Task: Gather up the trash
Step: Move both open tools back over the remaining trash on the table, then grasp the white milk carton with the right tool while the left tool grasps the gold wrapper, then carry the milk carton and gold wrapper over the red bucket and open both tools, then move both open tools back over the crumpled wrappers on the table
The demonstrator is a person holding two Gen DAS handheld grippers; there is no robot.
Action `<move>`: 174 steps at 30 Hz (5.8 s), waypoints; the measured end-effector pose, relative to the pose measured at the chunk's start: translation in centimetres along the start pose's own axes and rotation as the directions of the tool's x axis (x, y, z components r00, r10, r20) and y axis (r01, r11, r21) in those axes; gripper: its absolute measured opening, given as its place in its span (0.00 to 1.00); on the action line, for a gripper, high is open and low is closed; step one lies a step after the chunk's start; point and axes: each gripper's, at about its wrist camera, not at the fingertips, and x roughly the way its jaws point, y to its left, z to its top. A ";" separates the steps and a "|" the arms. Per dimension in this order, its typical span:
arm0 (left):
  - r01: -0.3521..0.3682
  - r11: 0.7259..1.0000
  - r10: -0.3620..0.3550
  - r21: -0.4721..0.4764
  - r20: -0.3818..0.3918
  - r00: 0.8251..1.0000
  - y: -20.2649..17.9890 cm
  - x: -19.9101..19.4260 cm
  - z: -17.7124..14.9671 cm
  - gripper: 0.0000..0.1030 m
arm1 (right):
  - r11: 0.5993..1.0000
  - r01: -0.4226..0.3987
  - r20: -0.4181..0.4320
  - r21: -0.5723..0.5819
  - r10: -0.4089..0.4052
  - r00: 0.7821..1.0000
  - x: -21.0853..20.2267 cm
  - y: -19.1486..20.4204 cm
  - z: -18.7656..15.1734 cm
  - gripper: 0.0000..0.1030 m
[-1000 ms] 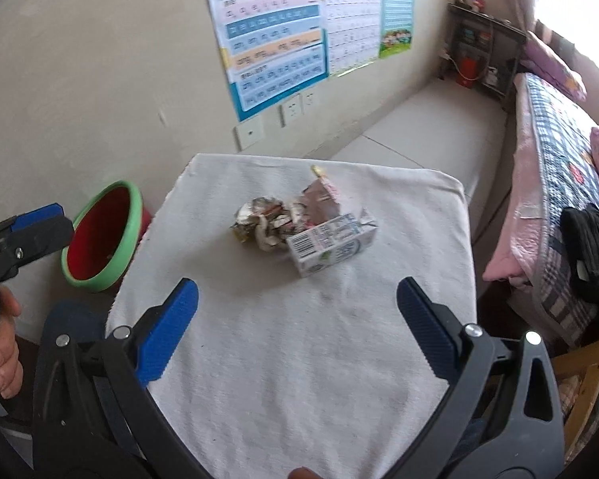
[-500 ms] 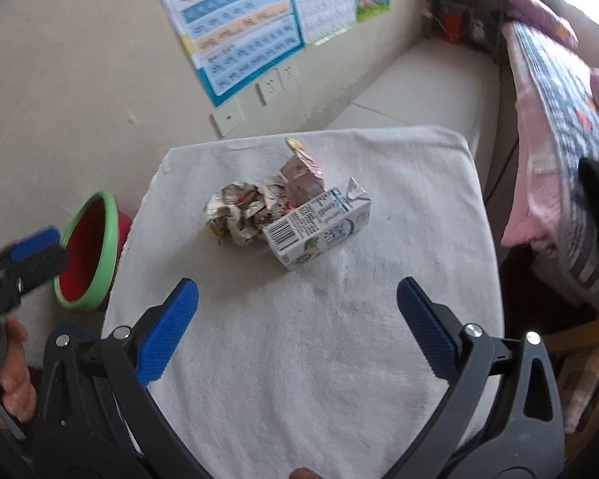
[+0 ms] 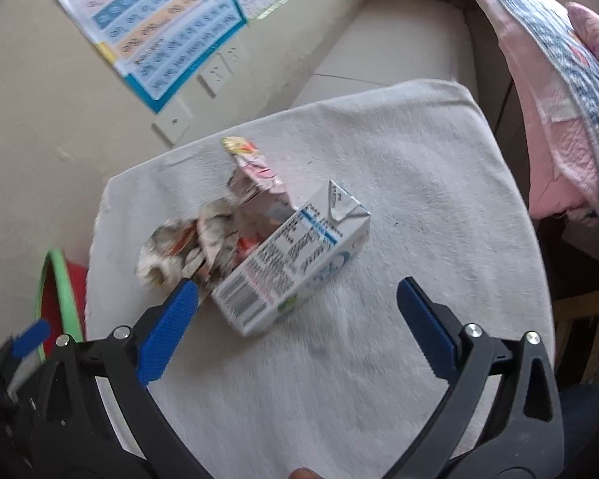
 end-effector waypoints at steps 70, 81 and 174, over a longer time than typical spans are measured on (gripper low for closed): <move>-0.041 0.993 0.050 0.108 -0.080 0.995 -2.2 8.0 3.5 0.16 | 0.985 -0.034 -0.050 -0.169 0.026 0.998 -0.4 -2.1 -3.3 0.36; -0.051 0.995 0.050 0.085 0.004 0.999 -2.5 0.8 0.8 0.16 | 0.974 -0.051 0.024 -0.219 0.058 0.998 -6.2 -0.6 -4.9 0.36; -0.113 0.917 0.213 -0.382 0.231 0.949 22.2 -15.0 -4.9 0.92 | 0.682 -0.267 -0.117 -0.680 0.258 0.959 -3.6 32.1 -9.9 0.83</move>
